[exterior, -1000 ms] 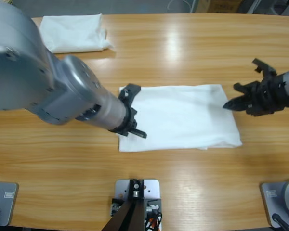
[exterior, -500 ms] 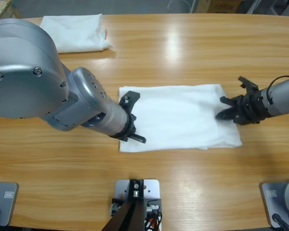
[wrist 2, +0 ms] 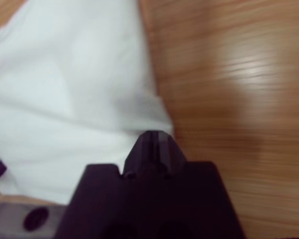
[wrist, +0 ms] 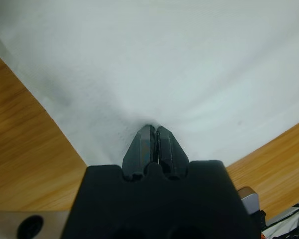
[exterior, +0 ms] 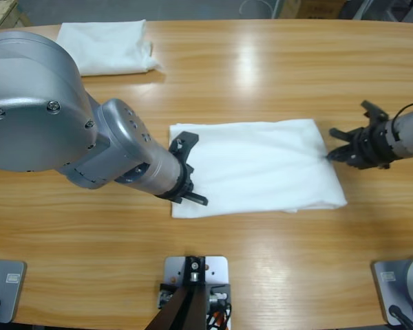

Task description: Fold clothes

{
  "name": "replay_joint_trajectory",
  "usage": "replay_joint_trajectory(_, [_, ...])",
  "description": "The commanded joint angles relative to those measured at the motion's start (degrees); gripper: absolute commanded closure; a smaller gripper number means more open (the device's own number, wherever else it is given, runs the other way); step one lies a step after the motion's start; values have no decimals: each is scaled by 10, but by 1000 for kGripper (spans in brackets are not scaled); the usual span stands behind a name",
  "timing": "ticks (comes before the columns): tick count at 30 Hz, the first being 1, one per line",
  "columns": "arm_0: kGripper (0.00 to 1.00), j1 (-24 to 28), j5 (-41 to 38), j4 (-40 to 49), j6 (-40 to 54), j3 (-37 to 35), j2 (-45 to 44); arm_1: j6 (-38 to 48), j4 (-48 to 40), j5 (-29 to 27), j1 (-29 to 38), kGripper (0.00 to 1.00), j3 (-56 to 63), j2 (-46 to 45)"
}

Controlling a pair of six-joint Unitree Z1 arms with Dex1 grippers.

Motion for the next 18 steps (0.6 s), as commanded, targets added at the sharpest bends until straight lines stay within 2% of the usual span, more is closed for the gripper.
replay_joint_trajectory(1, [1000, -7, -9, 0, -6, 30, 24, 85, 54, 3, -27, 37, -5, -62])
replay_joint_trajectory(2, [1000, -7, -9, 0, -7, 30, 23, 92, 55, 50, -38, 0, -4, -60])
replay_joint_trajectory(4, [1000, -7, -8, 1, -7, 30, 22, 111, 25, 106, -45, 0, 17, -57])
replay_joint_trajectory(7, [1000, -7, -3, 3, -6, 30, 8, 125, -38, 166, -63, 0, 61, -33])
replay_joint_trajectory(10, [1000, -1, 18, 25, -6, 30, -15, 124, -77, 169, -91, 0, 85, -26])
replay_joint_trajectory(14, [1000, 2, 17, 33, 5, 30, -24, 138, -83, 124, -96, 0, 99, -65])
replay_joint_trajectory(18, [1000, 5, 16, 34, -3, 27, -19, 137, -129, 173, -99, 18, 118, -8])
